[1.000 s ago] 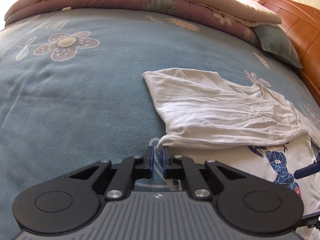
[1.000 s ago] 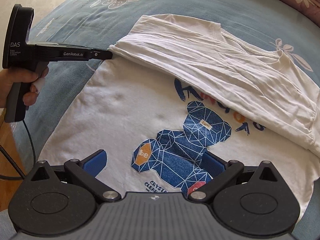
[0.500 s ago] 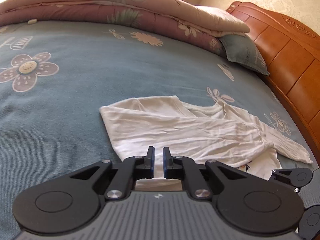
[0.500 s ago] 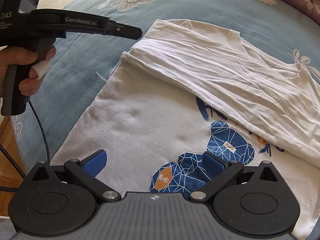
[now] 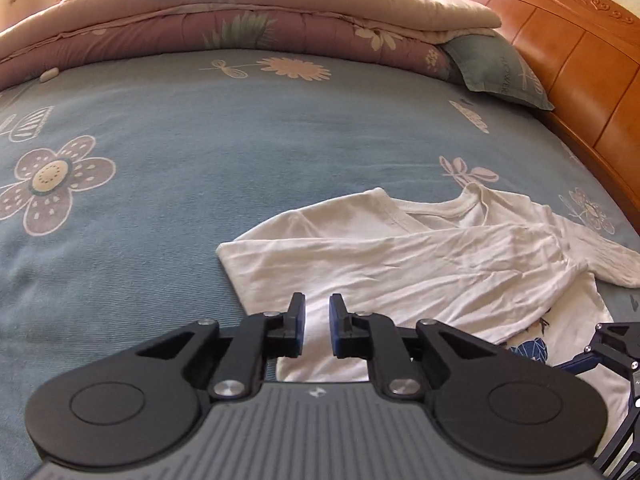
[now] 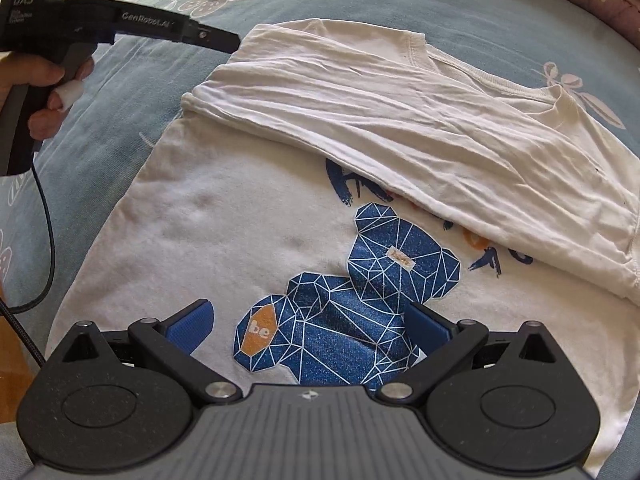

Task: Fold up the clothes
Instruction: 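Move the open right tool across the shirt to the unfolded white sleeve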

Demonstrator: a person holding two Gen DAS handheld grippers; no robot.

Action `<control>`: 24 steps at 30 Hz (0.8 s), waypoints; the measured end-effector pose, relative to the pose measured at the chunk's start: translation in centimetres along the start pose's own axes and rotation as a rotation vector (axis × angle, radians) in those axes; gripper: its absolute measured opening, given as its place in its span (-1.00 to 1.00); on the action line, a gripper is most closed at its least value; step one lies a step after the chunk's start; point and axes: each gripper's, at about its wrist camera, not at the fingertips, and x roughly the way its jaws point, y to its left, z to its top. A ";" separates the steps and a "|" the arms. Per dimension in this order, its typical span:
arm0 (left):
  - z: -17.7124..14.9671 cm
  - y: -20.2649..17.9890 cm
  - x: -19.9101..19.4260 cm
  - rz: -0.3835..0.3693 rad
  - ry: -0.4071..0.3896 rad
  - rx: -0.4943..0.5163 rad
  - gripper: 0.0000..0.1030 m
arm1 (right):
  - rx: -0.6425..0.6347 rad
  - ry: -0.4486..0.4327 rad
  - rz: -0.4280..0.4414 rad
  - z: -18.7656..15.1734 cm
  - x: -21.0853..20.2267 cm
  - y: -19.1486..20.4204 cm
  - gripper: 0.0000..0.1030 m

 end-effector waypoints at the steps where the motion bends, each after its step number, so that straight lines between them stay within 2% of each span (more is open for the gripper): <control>1: -0.1 0.1 0.8 0.016 0.014 0.008 -0.70 | -0.023 0.003 -0.021 -0.1 0.1 0.5 1.00; 3: -0.6 0.9 2.1 0.090 0.027 0.011 -0.69 | -0.069 -0.003 -0.064 -0.5 0.4 1.3 1.00; 4: -0.5 1.4 2.2 0.106 0.022 0.002 -0.75 | -0.092 -0.007 -0.086 -0.8 0.5 1.8 1.00; 7: 0.4 2.2 1.9 0.116 0.009 -0.024 -0.76 | -0.094 -0.034 -0.107 -1.3 0.5 2.1 1.00; 9: 1.1 1.9 1.4 0.074 -0.005 -0.023 -0.69 | -0.093 -0.044 -0.108 -1.5 0.5 2.1 1.00; 10: 1.3 1.5 1.2 0.043 -0.007 -0.009 -0.61 | -0.094 -0.048 -0.108 -1.5 0.5 2.1 1.00; 12: 1.2 0.6 1.3 -0.013 0.007 0.036 -0.56 | -0.097 -0.054 -0.109 -1.6 0.5 2.1 1.00; 15: 0.1 0.2 2.2 -0.006 0.077 0.069 -0.54 | -0.099 -0.054 -0.111 -1.5 0.5 2.2 1.00; 18: -0.4 0.4 1.3 0.012 0.077 0.031 -0.56 | -0.103 -0.058 -0.111 -1.6 0.5 2.4 1.00; 20: -0.4 -0.3 0.0 -0.035 0.058 0.025 -0.53 | -0.100 -0.057 -0.108 -1.4 0.2 2.3 1.00; 22: -0.9 -1.6 -0.8 -0.091 0.052 0.079 -0.41 | -0.065 -0.078 -0.108 -1.1 -0.4 1.9 1.00; 24: -1.9 -2.6 -0.4 -0.100 0.092 0.158 -0.33 | -0.007 -0.106 -0.147 -0.6 -1.0 1.1 1.00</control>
